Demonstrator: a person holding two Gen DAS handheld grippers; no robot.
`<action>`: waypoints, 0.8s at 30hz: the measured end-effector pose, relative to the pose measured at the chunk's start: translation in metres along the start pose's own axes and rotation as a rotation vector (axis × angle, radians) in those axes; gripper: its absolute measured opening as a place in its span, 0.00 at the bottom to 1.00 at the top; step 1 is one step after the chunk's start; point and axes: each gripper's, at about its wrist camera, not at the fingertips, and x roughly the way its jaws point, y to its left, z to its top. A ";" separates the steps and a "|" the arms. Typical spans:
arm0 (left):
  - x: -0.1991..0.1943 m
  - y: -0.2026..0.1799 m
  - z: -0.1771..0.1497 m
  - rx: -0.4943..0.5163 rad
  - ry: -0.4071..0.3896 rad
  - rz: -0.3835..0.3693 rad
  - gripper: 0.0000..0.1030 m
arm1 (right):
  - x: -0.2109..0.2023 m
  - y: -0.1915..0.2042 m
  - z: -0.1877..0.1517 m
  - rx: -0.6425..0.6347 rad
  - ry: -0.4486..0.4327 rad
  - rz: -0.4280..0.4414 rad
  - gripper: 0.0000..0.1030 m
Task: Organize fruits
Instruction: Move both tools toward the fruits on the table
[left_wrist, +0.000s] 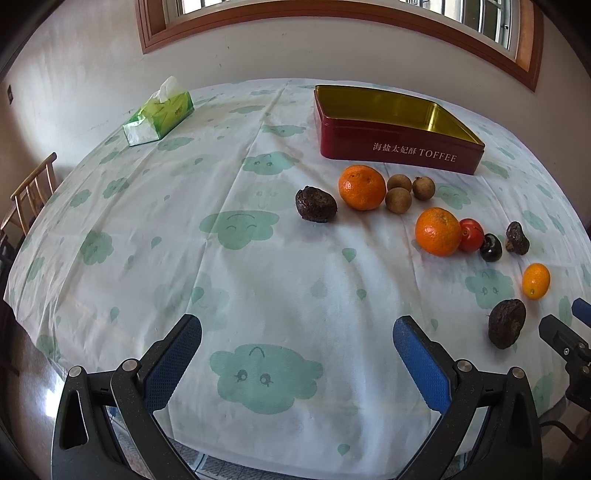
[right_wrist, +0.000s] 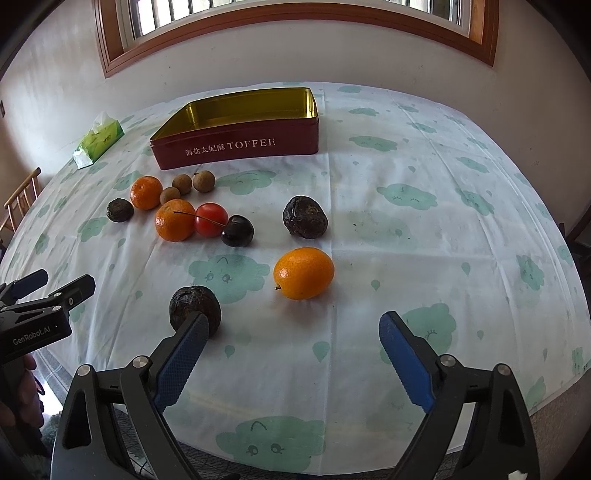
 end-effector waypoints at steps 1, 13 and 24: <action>0.000 0.000 0.000 -0.001 0.000 -0.001 1.00 | 0.001 -0.001 0.000 0.001 0.001 0.000 0.88; 0.001 0.003 -0.001 -0.002 -0.006 0.005 1.00 | 0.003 -0.002 0.000 0.005 0.011 0.004 0.83; 0.000 0.005 0.001 -0.005 -0.016 0.018 1.00 | 0.005 -0.005 0.000 0.005 0.012 0.000 0.83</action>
